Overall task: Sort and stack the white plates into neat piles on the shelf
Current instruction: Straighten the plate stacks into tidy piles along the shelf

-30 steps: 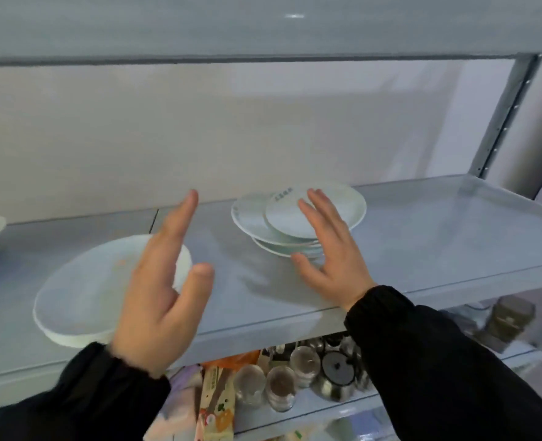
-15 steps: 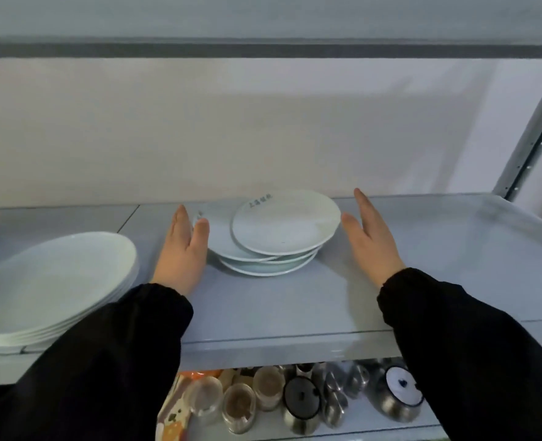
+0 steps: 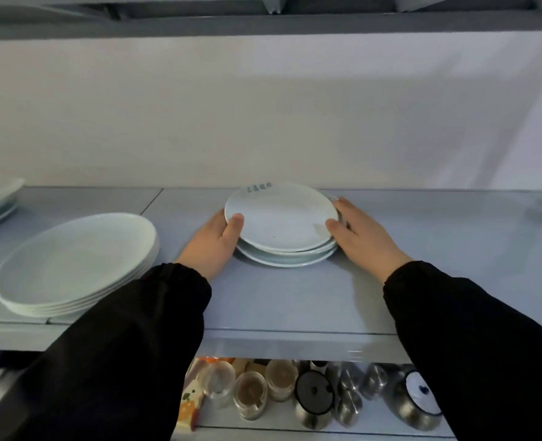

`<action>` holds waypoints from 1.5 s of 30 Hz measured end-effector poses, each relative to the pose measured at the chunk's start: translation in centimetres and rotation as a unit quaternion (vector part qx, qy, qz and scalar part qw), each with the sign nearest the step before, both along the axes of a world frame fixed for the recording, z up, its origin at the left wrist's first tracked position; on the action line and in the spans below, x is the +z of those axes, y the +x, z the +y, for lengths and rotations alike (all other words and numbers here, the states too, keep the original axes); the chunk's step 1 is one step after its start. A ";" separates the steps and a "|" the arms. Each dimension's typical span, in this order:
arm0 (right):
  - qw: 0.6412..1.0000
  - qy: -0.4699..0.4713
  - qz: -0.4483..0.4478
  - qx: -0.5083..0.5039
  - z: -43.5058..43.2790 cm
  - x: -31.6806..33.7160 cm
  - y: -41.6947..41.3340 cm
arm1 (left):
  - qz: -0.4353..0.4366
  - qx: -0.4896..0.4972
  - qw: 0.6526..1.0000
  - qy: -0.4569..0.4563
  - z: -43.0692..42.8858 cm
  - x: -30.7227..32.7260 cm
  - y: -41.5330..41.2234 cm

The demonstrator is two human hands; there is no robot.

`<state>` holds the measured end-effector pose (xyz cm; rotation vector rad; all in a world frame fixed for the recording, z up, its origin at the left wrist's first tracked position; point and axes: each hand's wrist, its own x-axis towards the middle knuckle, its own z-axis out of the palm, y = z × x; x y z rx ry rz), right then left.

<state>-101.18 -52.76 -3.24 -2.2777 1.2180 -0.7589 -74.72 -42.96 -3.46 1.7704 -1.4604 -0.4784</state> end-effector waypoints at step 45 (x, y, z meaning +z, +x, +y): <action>0.993 0.045 0.058 0.094 6.6 0.5 -0.1 | -0.055 -0.084 0.995 0.004 8.9 0.3 2.9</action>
